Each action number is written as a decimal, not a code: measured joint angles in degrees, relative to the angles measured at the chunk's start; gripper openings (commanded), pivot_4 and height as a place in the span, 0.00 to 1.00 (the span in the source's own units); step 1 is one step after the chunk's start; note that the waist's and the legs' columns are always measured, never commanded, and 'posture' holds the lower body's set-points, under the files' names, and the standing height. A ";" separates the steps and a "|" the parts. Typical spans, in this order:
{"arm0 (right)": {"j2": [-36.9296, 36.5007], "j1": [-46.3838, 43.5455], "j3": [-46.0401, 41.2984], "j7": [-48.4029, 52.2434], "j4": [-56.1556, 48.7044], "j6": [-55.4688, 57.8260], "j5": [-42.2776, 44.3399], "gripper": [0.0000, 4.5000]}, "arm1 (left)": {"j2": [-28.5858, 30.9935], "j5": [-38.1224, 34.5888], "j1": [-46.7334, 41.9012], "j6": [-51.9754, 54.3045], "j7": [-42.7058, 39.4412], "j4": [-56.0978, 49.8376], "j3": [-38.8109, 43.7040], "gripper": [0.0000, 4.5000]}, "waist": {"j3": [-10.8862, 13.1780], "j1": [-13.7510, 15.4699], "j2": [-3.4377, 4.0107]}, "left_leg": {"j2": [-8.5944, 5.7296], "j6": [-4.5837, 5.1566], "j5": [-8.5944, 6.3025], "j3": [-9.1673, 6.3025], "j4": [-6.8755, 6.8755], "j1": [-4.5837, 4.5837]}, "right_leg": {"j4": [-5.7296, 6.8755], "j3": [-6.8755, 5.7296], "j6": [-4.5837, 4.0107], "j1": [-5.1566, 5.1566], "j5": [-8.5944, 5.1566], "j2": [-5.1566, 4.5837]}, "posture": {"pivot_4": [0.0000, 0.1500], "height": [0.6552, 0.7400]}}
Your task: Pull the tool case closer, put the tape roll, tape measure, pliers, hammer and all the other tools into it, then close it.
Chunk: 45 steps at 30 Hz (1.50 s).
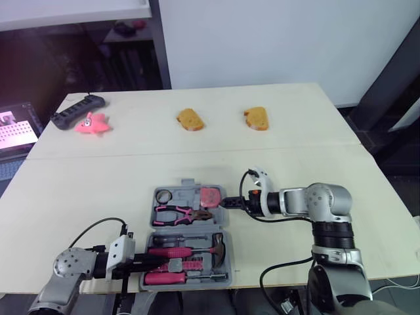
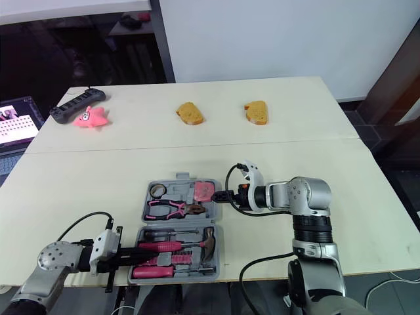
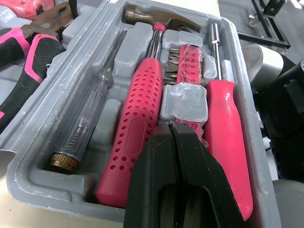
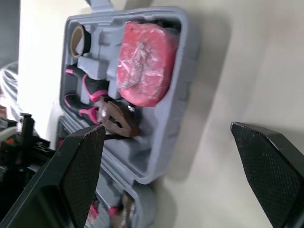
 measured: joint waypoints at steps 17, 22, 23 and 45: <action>6.56 -5.10 -3.87 -0.76 15.07 -9.60 1.08 0.99 | 1.12 -0.01 -0.62 -0.02 -0.30 0.42 -0.68 0.00 | -0.02 -0.72 0.01 | 0.01 0.00 0.00 -0.02 -0.03 0.09 | 0.01 0.00 0.01 0.11 0.00 0.03 | 1.00 1.00; 6.38 -4.89 -4.61 0.31 15.38 -10.14 1.87 0.99 | 1.18 0.00 -1.41 -0.04 -0.79 1.17 -0.83 0.00 | -0.02 -0.73 0.03 | 0.01 0.00 0.00 -0.03 -0.03 0.09 | 0.02 0.00 0.01 0.10 0.00 0.03 | 1.00 1.00; 6.11 -4.53 -4.51 1.09 14.87 -10.37 2.38 0.99 | 1.21 0.00 -1.56 -0.05 -0.91 1.27 -0.89 0.00 | -0.02 -0.72 0.03 | 0.01 0.00 0.00 -0.03 -0.03 0.09 | 0.02 0.00 0.01 0.10 0.00 0.03 | 1.00 1.00; -1.25 0.65 6.08 11.37 1.03 -12.81 6.96 0.99 | 3.04 -4.59 0.94 10.47 0.36 -4.07 2.71 0.00 | 0.04 -0.94 -0.07 | 0.04 0.00 0.00 -0.07 -0.06 -0.12 | 0.05 0.00 0.02 -0.16 -0.01 0.09 | 1.00 1.00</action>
